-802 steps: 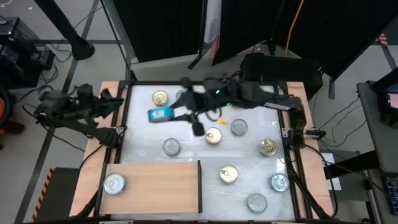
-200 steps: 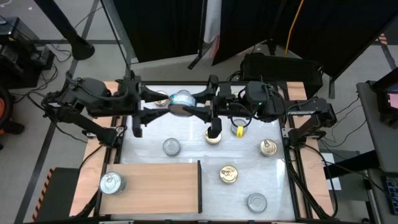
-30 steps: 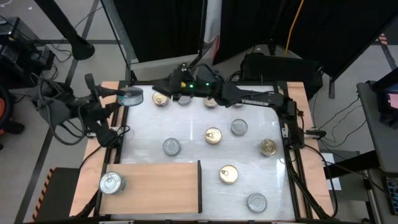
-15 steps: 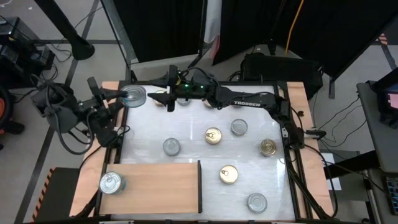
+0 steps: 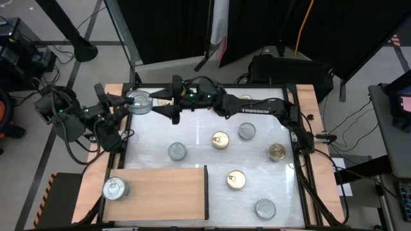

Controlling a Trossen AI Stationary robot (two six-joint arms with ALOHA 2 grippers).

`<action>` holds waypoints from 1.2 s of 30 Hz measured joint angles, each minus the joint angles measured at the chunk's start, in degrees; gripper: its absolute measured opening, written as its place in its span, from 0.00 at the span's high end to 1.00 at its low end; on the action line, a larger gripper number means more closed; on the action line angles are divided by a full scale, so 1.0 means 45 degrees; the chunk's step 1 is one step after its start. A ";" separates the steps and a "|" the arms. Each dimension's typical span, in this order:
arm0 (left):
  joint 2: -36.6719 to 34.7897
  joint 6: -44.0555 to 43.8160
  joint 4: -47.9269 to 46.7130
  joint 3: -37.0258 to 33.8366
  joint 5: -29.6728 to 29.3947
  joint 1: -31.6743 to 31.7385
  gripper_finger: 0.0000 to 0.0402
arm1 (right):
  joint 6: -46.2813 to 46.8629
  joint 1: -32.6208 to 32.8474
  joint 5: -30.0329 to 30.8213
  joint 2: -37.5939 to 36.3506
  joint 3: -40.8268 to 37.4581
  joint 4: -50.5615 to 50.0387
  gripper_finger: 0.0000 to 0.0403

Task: Stack canned seafood by type on shelf
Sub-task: Stack the yellow blue tuna can on top of the yellow blue tuna can on the shelf

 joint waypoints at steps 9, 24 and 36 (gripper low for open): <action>0.0337 -0.0014 -0.0145 0.0005 0.0334 0.0005 0.59 | -0.0065 0.0132 -0.0005 0.0000 0.0000 -0.0104 0.33; 0.0453 -0.0099 -0.0148 0.0010 0.0928 0.0654 0.58 | -0.0383 0.0229 -0.0338 0.0000 -0.0023 -0.0209 0.69; 0.0410 -0.2671 -0.0059 0.0015 0.1271 0.0874 0.38 | -0.1023 -0.0019 -0.0358 0.0000 -0.0019 -0.0012 0.67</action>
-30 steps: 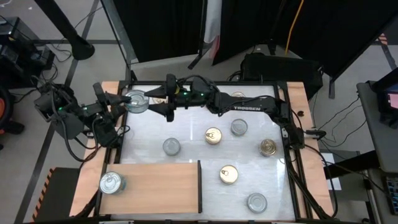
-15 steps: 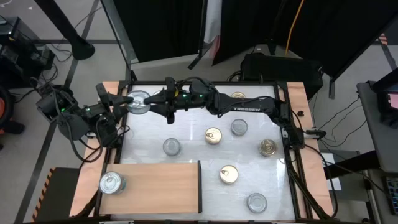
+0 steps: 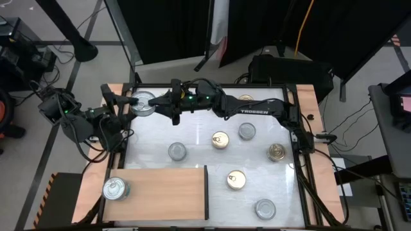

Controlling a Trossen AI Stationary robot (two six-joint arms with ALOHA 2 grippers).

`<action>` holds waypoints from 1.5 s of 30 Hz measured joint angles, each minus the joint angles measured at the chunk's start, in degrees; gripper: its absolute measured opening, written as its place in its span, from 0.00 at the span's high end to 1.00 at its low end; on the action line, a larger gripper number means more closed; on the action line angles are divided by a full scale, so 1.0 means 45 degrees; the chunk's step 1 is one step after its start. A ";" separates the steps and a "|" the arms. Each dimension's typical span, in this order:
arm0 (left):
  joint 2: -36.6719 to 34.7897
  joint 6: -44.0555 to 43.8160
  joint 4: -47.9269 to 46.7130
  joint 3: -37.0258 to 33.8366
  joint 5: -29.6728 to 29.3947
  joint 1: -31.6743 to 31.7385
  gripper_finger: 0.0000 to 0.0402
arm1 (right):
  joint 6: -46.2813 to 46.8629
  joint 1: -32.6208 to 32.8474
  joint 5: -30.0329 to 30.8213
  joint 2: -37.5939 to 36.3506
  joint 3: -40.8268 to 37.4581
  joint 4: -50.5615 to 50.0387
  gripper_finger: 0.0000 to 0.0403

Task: Stack canned seafood by type on shelf
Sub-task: Stack the yellow blue tuna can on top of the yellow blue tuna can on the shelf

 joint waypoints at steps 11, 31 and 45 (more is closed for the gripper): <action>-0.0722 -0.1771 0.1330 -0.0005 -0.0427 -0.0005 0.35 | 0.0019 -0.0631 -0.0637 0.0005 0.0000 0.0684 0.67; -0.3529 -1.6488 0.0707 -0.0010 0.0670 -0.0005 0.35 | 0.0278 -0.1602 -0.1148 -0.0044 0.0034 0.2964 0.68; -0.5808 -2.5529 -0.0284 -0.0864 0.8537 -0.0092 0.35 | -0.2358 -0.0864 -0.2667 -0.0107 0.0029 0.2130 0.68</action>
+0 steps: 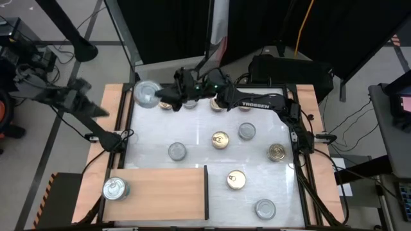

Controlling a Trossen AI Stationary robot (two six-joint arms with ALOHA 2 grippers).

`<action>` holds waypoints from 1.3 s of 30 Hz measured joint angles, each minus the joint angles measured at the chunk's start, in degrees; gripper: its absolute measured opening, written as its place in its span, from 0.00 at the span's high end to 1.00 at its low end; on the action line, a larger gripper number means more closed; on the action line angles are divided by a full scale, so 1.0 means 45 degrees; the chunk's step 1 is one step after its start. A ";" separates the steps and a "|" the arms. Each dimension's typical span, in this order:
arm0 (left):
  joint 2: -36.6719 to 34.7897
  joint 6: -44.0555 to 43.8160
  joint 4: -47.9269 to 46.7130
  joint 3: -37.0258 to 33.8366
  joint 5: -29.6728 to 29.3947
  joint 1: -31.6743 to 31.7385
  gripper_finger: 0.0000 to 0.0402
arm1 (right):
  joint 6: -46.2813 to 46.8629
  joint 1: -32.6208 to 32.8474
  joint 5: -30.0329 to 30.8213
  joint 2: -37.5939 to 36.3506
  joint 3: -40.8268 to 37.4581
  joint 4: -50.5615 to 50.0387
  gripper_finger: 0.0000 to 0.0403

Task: Stack canned seafood by type on shelf
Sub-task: Stack the yellow blue tuna can on top of the yellow blue tuna can on the shelf

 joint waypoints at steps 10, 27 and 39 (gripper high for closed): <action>-0.3486 -0.0651 0.6191 -0.5816 0.4549 0.0000 0.35 | -0.1137 0.0876 -0.0297 -0.0033 -0.0005 -0.1182 0.68; -0.4499 0.0846 0.5477 -0.7408 0.0455 0.0000 0.35 | -0.2442 0.1939 0.2093 0.0891 -0.0029 -0.4591 0.68; -0.4079 0.0793 0.5215 -0.7435 -0.1464 0.0000 0.35 | -0.1362 0.2219 0.2517 0.1927 -0.0024 -0.2946 0.68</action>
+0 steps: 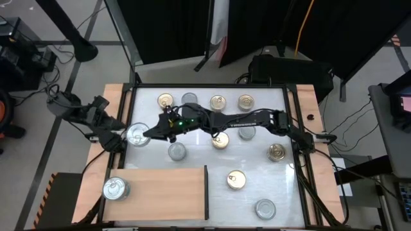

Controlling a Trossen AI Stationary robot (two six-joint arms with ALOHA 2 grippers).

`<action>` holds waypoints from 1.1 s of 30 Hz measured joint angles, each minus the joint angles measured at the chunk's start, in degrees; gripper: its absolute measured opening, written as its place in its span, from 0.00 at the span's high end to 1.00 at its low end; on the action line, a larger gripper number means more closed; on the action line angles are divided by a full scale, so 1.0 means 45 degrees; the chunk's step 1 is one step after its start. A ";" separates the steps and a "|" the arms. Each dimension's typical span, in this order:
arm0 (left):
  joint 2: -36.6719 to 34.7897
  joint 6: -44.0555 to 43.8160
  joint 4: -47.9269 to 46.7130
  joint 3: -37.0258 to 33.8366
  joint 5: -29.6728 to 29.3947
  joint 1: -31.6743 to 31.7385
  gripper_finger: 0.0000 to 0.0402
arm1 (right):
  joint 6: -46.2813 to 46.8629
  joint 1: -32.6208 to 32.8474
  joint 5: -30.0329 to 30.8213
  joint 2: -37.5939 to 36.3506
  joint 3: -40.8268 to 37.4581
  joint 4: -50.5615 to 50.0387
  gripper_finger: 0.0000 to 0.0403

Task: Stack canned seafood by type on shelf
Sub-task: Stack the yellow blue tuna can on top of the yellow blue tuna can on the shelf

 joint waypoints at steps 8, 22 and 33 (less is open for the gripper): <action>0.1401 -0.0008 0.0203 -0.0016 0.0211 0.0000 0.35 | -0.0458 -0.0010 0.0053 0.0016 0.0005 -0.0018 0.68; 0.1992 0.0301 0.1069 -0.0021 0.0952 0.0000 0.45 | -0.2206 -0.0010 -0.0089 0.0016 0.0019 0.0002 0.68; 0.2403 0.0469 0.1312 -0.0040 0.1415 0.0005 0.63 | -0.2732 0.0019 -0.0122 0.0011 0.0019 -0.0018 0.68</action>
